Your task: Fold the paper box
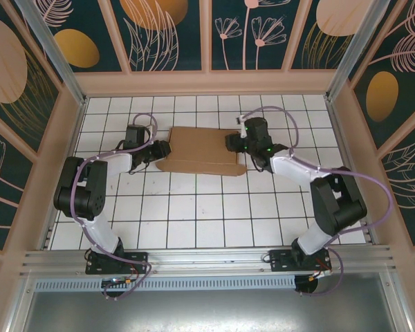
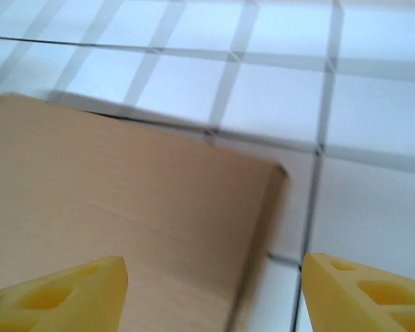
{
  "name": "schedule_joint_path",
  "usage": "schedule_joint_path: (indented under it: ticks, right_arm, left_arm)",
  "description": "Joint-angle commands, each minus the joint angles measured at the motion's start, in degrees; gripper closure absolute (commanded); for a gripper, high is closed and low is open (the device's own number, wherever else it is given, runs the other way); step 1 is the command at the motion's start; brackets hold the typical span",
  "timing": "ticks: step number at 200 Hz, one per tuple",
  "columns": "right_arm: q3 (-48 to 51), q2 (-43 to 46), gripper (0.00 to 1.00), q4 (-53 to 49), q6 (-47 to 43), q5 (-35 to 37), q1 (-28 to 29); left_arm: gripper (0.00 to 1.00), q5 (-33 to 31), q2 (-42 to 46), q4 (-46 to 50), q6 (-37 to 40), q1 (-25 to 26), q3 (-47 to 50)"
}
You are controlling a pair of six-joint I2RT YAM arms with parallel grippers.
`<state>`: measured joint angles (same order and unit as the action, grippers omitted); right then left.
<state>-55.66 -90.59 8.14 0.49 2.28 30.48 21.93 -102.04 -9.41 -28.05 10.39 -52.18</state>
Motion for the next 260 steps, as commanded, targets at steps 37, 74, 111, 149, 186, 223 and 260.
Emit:
schedule_joint_path:
  ticks: [37,74,111,149,186,223,260]
  right_arm:
    - [7.50,-2.46,0.22,18.45,-46.18,-1.83,11.08]
    - [4.61,-7.73,0.17,16.25,-51.31,-4.32,12.54]
    - [0.57,-14.04,0.19,14.21,-53.34,-1.72,13.49]
    - [-0.42,-19.59,0.32,19.02,-57.34,7.53,14.60]
    - [-0.23,-20.82,0.51,19.44,-57.46,7.32,15.16]
    - [0.35,-20.39,0.53,19.40,-56.89,7.05,15.14]
    - [1.17,-16.82,0.52,20.00,-53.73,4.17,14.37]
  left_arm:
    - [0.67,-3.12,0.61,4.31,3.10,0.39,0.37]
    - [0.67,-3.20,0.97,4.14,3.87,0.74,0.43]
    - [0.68,-3.56,1.14,4.48,4.49,1.36,0.30]
    - [0.69,-3.66,1.55,4.92,5.79,2.20,0.24]
    - [0.70,-2.65,1.60,4.75,6.38,2.57,0.23]
    - [0.66,-2.97,2.64,4.92,6.12,2.50,-0.04]
    - [0.58,-5.81,6.88,4.71,4.96,2.45,-0.33]
